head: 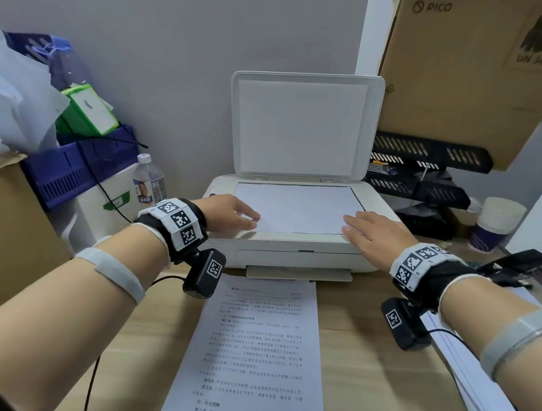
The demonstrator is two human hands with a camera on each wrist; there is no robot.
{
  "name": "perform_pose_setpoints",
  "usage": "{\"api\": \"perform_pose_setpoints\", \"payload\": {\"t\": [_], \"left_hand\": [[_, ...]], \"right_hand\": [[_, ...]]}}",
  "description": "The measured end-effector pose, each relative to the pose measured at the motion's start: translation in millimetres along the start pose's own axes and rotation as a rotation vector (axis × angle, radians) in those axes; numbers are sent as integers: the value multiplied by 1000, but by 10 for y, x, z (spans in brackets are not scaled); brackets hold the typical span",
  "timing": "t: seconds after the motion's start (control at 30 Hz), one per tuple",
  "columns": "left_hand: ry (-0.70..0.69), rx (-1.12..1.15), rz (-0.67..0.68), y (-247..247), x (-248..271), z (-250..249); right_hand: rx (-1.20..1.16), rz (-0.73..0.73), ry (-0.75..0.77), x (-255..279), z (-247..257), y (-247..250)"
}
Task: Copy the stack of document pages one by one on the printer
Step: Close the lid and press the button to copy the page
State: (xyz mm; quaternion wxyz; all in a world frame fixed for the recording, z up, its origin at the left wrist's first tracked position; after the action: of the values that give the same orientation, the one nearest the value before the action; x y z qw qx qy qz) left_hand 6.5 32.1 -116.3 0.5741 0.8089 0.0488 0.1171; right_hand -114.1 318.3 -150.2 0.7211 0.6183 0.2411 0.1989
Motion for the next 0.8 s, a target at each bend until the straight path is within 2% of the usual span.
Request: {"api": "perform_pose_setpoints", "payload": {"t": [0.13, 0.27, 0.5, 0.67, 0.8], "left_hand": [[-11, 6, 26, 38, 1, -13], [-16, 197, 47, 219, -81, 22], [118, 981, -287, 841, -725, 237], [78, 1104, -351, 1143, -1111, 155], [46, 1121, -368, 1252, -1359, 128]], "right_hand": [[9, 0, -6, -1, 3, 0], [-86, 37, -37, -82, 26, 75], [-347, -60, 68, -453, 561, 780], [-342, -111, 91, -806, 849, 1076], [-284, -217, 75, -1013, 912, 1193]]}}
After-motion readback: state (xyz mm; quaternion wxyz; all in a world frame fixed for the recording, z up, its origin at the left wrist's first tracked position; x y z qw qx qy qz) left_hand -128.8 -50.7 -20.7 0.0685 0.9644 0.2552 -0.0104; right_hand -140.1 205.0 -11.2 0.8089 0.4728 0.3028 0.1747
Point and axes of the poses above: each hand's wrist, its own x-axis away from the middle knuckle, its own y-axis out of the back of the hand, z = x × y, the point moved 3 cm from there along -x, towards the middle knuckle
